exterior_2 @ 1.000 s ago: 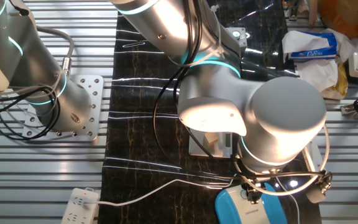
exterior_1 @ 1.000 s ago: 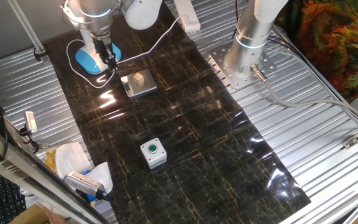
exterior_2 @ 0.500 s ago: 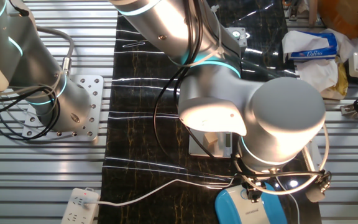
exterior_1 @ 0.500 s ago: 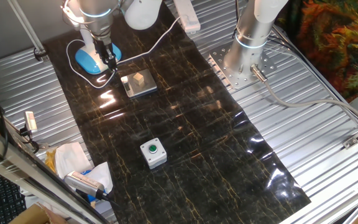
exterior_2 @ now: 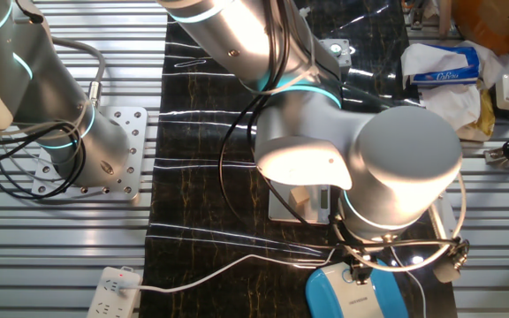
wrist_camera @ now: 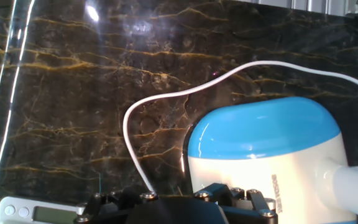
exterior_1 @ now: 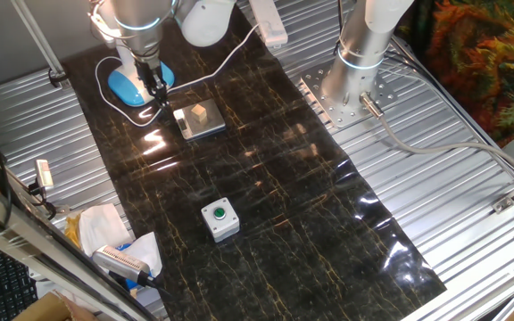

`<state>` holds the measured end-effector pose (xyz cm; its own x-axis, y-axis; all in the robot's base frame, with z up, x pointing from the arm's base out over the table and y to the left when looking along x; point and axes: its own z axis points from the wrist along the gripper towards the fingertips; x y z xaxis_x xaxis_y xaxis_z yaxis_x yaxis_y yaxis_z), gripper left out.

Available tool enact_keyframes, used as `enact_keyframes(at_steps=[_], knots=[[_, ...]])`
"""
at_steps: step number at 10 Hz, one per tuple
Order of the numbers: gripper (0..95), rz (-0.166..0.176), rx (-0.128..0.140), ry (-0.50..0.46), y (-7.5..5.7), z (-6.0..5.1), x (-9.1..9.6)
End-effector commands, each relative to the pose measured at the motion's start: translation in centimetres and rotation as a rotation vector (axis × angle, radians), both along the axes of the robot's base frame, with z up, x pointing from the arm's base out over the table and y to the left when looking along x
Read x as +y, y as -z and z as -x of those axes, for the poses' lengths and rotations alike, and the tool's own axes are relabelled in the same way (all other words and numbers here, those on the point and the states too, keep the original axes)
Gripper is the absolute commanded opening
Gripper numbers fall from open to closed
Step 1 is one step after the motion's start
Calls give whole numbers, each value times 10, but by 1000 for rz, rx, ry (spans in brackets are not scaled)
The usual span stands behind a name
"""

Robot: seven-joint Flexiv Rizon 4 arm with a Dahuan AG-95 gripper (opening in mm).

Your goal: Turn off the desk lamp by pressing the button

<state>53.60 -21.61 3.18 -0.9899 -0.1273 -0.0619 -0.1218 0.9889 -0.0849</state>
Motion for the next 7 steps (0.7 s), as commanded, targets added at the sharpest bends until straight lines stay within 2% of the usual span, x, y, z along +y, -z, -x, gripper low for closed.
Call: enact_keyframes(at_steps=[1, 7], knots=[[760, 8, -5, 4, 0, 1, 0], [760, 11, -4, -9, 0, 0, -1]])
